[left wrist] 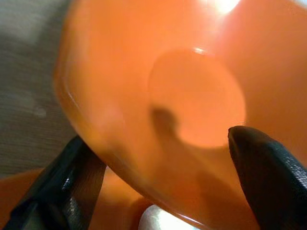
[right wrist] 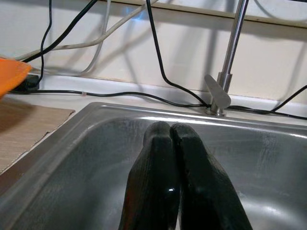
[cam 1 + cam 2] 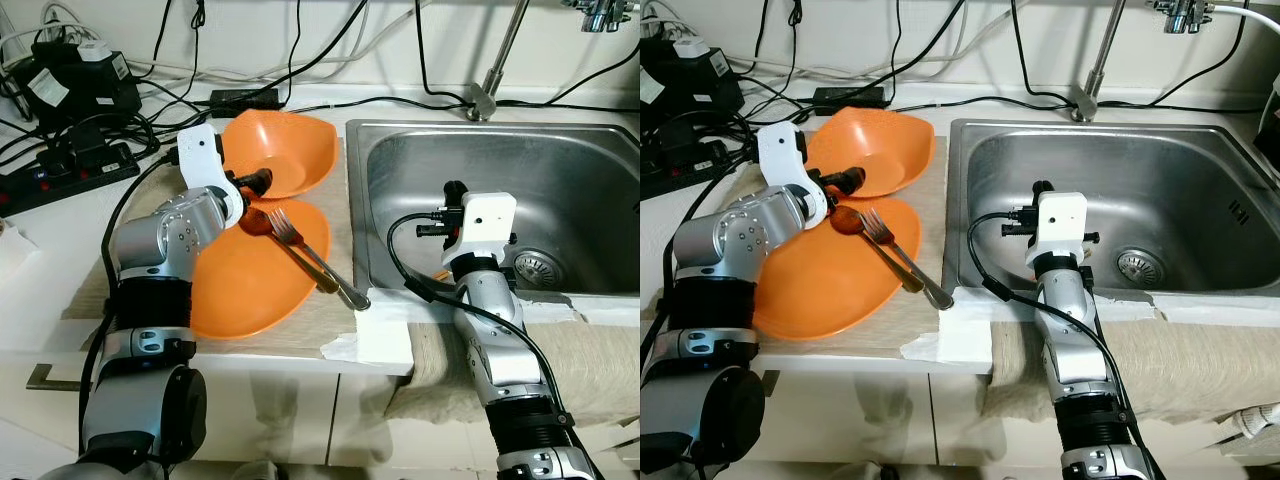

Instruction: Kitchen organization

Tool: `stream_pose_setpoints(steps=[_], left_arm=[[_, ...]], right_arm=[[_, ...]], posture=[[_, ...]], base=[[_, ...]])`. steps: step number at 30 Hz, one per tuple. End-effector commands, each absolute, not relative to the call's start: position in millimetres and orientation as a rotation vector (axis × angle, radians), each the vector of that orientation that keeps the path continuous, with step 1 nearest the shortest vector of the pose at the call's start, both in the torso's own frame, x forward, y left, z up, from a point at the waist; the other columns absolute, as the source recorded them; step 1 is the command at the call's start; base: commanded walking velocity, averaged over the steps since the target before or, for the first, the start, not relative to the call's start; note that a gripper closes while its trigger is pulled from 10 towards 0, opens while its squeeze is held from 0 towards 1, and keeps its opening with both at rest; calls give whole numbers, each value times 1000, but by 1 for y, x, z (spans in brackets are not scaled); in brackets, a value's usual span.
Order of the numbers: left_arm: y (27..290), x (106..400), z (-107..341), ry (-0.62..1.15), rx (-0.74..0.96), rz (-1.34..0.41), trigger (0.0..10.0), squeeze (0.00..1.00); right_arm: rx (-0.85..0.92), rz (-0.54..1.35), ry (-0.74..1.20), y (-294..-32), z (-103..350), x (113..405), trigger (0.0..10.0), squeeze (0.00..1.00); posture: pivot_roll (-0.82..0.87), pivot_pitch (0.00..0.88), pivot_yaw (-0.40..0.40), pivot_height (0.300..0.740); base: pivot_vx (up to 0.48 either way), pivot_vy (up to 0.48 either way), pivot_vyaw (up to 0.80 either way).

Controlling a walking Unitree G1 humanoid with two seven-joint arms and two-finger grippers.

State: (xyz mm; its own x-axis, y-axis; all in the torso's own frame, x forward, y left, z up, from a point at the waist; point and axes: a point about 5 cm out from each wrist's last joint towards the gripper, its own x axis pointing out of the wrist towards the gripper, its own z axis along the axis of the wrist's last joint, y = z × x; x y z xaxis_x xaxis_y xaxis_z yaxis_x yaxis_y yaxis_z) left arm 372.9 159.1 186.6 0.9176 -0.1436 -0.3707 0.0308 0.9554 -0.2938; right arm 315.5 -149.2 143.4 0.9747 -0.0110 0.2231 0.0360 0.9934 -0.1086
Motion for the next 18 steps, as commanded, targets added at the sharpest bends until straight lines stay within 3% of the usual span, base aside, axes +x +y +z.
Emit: stream_pose_setpoints(steps=[1,18], left_arm=[[160,372,179,442,-271,-86,0,0],[162,381,199,301,-390,-83,0,0]], right_arm=[[-123,-19,-212,-150,143,315,10000,0],[-115,-22,-208,-149,142,315,10000,0]], posture=[[21,0,57,740],[22,0,55,740]], base=[[0,0,0],[0,0,0]])
